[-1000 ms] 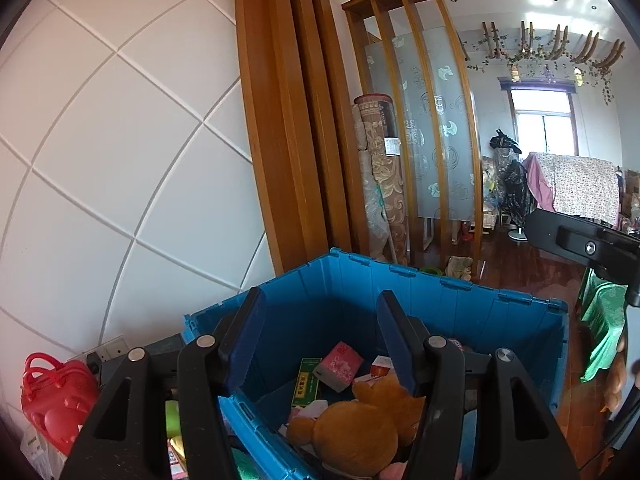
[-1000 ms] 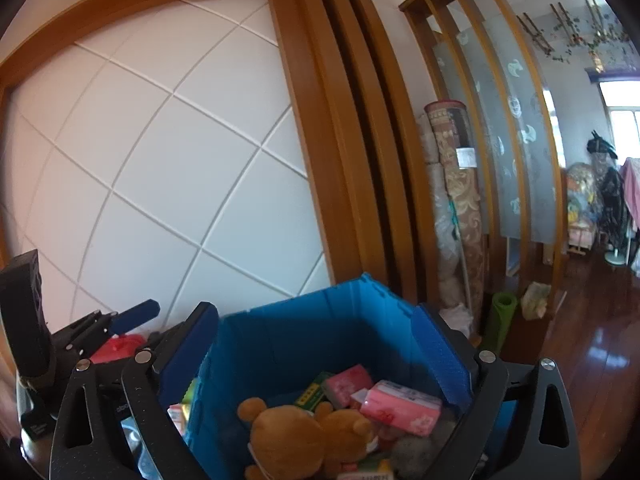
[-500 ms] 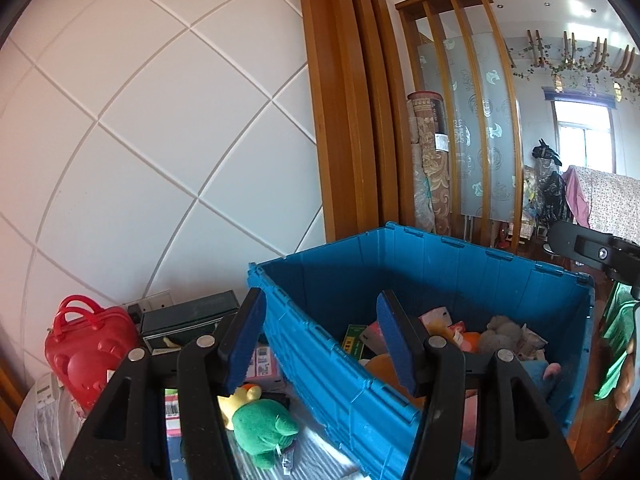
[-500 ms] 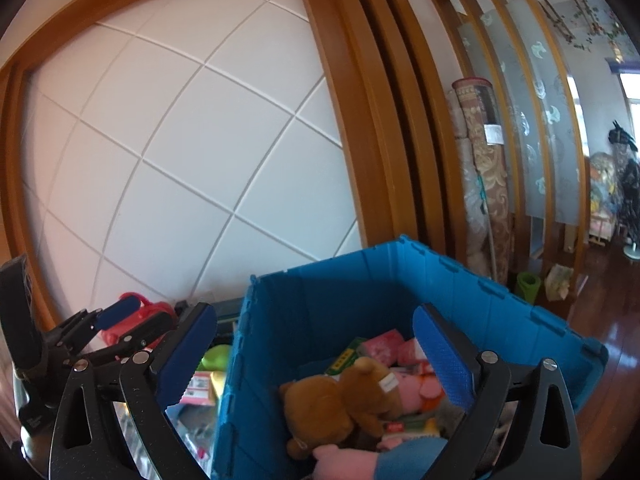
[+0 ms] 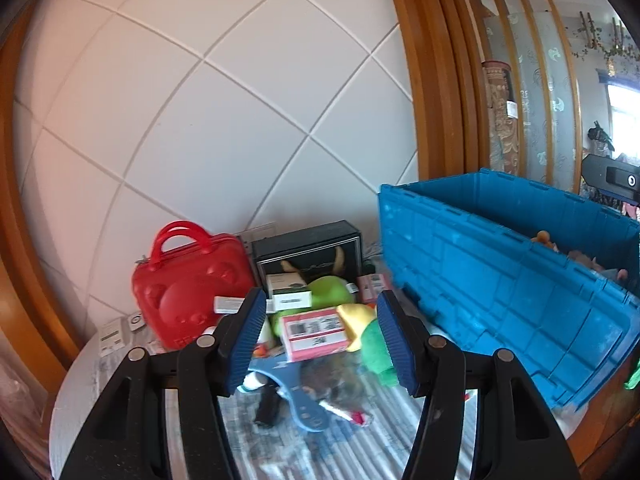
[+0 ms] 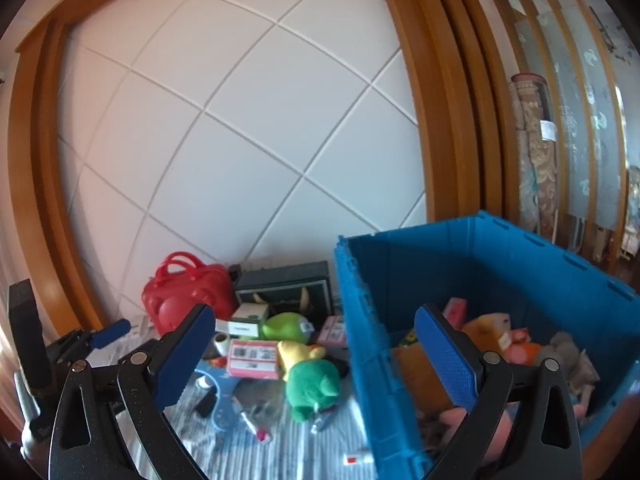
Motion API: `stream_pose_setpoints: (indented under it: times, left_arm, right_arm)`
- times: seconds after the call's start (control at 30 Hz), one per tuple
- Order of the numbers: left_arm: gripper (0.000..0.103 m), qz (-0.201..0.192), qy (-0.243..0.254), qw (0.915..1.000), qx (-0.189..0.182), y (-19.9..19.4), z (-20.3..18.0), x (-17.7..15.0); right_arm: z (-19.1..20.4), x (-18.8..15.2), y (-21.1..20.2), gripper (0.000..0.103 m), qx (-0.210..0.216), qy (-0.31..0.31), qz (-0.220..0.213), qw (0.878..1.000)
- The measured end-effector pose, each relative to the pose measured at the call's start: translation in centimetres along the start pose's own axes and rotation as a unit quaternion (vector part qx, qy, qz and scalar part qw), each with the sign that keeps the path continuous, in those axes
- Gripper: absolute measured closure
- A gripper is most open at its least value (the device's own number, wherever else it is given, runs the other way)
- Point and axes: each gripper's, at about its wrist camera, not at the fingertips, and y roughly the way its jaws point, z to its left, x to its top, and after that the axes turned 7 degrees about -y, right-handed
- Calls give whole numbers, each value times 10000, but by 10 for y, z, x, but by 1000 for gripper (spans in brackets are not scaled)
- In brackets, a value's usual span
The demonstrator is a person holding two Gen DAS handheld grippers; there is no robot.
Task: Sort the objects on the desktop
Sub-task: 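Open both tools over the crate and return them to the table pile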
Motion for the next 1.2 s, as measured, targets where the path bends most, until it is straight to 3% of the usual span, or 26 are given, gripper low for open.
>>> stream_pose_setpoints:
  times: [0.2,0.43,0.97,1.2]
  left_arm:
    - [46,40,245,9989,408,-10,66,-15]
    - [46,244,-15,9980,590,2,122,-32]
    - [46,584,-213,9947,814,64,181,-75]
    - [46,1068,-166,9926,544,113,203,-104]
  right_arm:
    - [67,-15,23,1,211,2,149,9997]
    - [121,-35,58,0,456,-229,440,9977]
    - [176,-96,191,0,1240,-728,1552,9774]
    - [188,-123,244,1,1298,-796,2047,9669]
